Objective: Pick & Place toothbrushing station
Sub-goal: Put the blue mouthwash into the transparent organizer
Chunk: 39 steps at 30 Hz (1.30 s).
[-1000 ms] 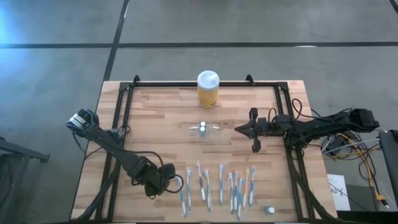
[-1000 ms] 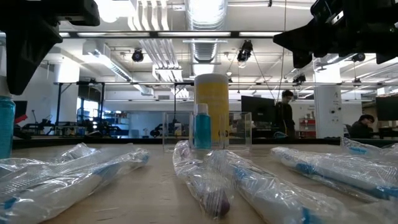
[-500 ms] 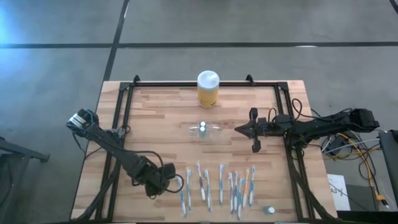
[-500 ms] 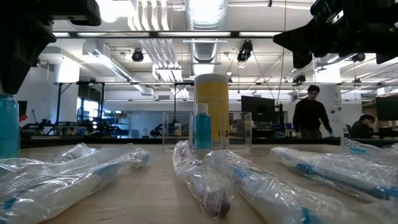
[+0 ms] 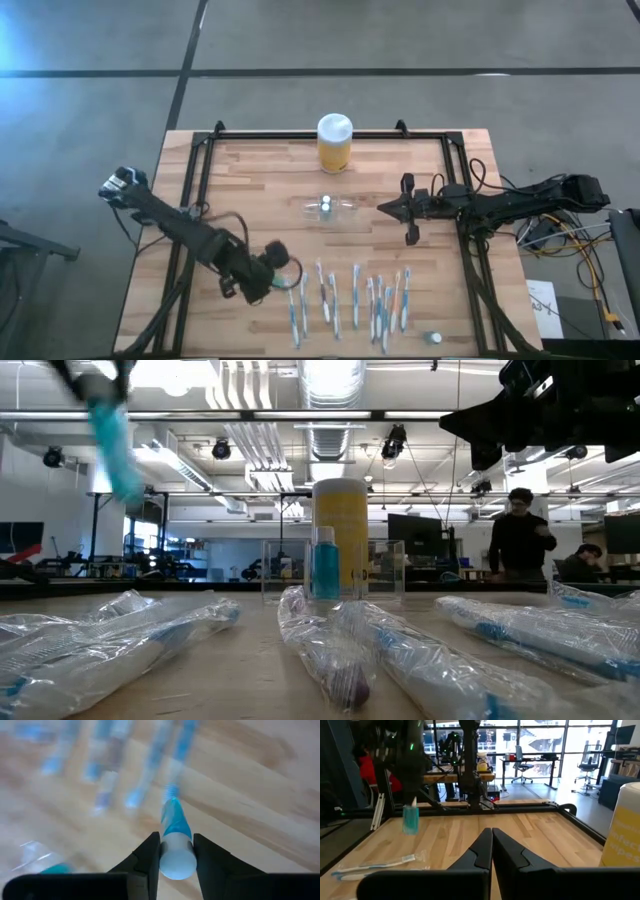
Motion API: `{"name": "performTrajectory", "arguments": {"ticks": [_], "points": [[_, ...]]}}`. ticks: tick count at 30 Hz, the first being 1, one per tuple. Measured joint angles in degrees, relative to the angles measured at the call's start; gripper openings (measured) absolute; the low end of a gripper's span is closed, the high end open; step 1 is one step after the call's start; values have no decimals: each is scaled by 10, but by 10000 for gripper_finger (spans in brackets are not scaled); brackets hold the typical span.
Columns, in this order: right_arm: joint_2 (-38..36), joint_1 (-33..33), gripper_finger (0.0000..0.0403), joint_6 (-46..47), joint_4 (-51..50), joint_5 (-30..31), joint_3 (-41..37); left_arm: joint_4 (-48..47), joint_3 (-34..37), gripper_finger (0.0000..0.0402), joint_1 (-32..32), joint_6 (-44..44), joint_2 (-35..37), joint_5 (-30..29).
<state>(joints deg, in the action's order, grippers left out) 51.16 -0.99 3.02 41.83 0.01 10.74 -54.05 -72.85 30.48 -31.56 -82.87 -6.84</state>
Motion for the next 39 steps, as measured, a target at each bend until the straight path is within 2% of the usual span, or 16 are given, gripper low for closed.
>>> {"name": "performTrajectory", "arguments": {"ticks": [6, 10, 14, 18, 25, 33, 39], "points": [[0, 0, 8, 0, -12, 0, 0, 65, -62, 99, -58, 11, 33, -41], [0, 0, 8, 0, -12, 0, 0, 79, -117, 99, -114, -34, 19, -46], [0, 0, 8, 0, -12, 0, 0, 75, -170, 99, -179, -128, -22, -9], [0, 0, 8, 0, -12, 0, 0, 63, -228, 99, -252, -183, -74, 36], [0, 0, 8, 0, -14, -2, 0, -10, -309, 99, -355, -321, -187, 52], [0, 0, 8, 0, -22, -7, 0, -132, -442, 99, -382, -369, -314, 55], [0, 0, 8, -2, -22, -7, 0, -194, -531, 99, -384, -418, -378, 53]]}}
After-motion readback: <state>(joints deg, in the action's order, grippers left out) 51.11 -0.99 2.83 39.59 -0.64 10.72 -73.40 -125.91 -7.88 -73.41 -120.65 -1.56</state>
